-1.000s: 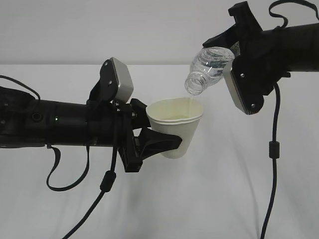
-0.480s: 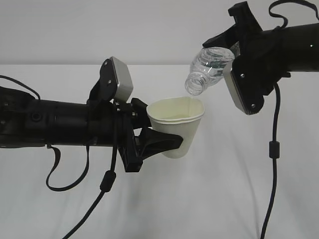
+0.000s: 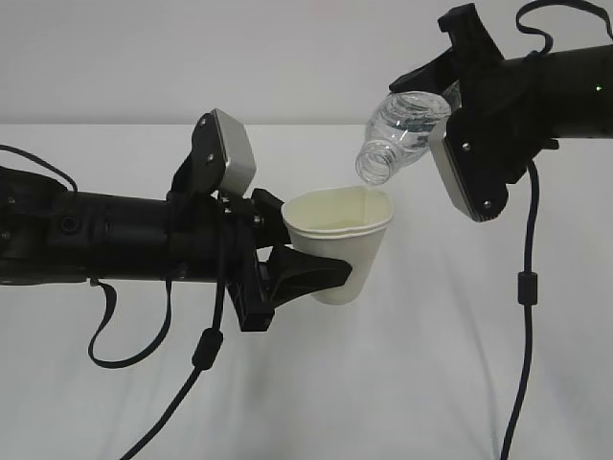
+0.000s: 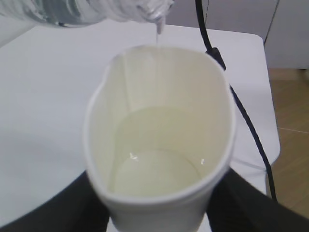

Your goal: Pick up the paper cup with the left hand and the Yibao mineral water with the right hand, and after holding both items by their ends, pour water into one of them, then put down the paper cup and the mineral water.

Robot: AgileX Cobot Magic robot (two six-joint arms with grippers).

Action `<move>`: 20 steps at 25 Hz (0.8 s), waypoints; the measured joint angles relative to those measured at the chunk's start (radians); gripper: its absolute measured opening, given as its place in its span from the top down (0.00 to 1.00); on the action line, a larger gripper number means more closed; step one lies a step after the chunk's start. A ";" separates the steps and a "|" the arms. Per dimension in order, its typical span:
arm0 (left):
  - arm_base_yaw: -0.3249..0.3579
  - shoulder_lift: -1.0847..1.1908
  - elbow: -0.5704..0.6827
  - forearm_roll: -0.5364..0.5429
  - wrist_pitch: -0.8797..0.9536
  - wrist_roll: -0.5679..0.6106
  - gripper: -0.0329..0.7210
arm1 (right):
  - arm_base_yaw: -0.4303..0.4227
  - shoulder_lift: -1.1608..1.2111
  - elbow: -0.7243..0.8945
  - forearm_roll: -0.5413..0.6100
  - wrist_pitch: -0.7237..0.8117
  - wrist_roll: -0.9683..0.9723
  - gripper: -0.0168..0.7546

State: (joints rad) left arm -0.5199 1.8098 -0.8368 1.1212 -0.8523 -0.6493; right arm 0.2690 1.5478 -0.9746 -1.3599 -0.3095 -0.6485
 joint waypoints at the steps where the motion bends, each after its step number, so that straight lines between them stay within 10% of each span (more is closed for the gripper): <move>1: 0.000 0.000 0.000 0.000 0.000 0.000 0.43 | 0.000 0.000 0.000 -0.002 0.000 0.000 0.43; 20: 0.000 0.000 0.000 0.000 0.000 0.000 0.43 | 0.000 0.000 0.000 -0.002 0.000 0.000 0.43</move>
State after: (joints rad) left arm -0.5199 1.8098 -0.8368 1.1212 -0.8523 -0.6493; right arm 0.2690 1.5478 -0.9746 -1.3616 -0.3099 -0.6485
